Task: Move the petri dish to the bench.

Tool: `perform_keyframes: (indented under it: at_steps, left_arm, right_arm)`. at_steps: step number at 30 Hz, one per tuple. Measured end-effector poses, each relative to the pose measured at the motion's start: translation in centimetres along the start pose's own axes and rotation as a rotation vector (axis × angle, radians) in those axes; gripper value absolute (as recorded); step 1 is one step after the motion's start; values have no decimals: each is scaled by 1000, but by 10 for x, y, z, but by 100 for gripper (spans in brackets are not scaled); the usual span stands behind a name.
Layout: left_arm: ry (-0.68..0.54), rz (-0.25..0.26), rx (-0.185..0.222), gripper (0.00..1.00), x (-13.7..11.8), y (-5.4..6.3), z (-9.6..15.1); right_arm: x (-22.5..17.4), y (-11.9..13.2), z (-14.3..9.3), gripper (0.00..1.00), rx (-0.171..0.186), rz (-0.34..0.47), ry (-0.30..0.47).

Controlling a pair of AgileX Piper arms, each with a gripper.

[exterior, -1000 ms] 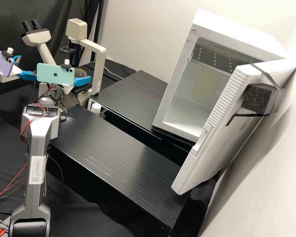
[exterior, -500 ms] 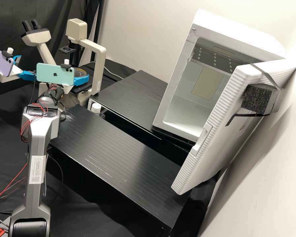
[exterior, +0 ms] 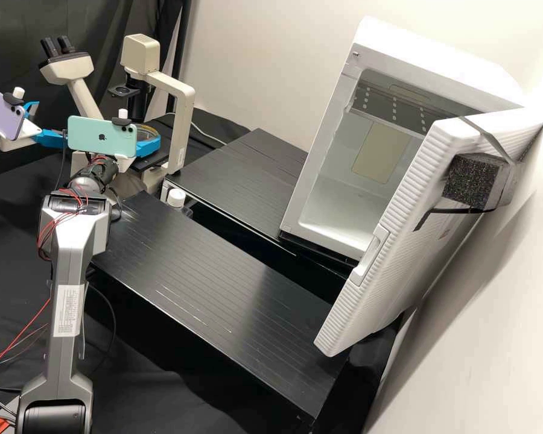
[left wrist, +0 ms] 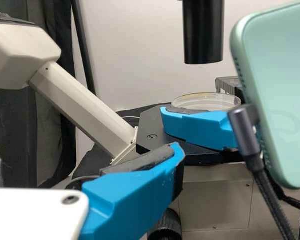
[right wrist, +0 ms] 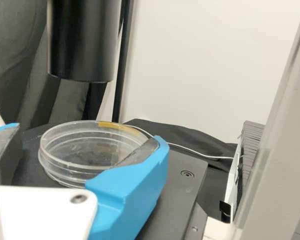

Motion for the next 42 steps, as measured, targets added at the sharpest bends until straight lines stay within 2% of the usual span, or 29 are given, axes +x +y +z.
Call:
perform_keyframes:
  at_steps: [27, 33, 35, 38, 42]
  left_arm:
    - [0, 0, 0, 100, 0, 0, 0]
    - [0, 0, 0, 100, 0, 0, 0]
    - [0, 0, 0, 100, 0, 0, 0]
    - [0, 0, 0, 100, 0, 0, 0]
    - [0, 0, 0, 100, 0, 0, 0]
  right_arm:
    - [-9, 4, 6, 0, 9, -7, 8]
    - [-28, 17, 6, 0, 19, -6, 32]
    - [-40, 25, 5, 0, 13, 4, 44]
    - [-57, 34, 7, 0, 31, 6, 50]
    - [-89, 48, 12, 0, 32, 47, 66]
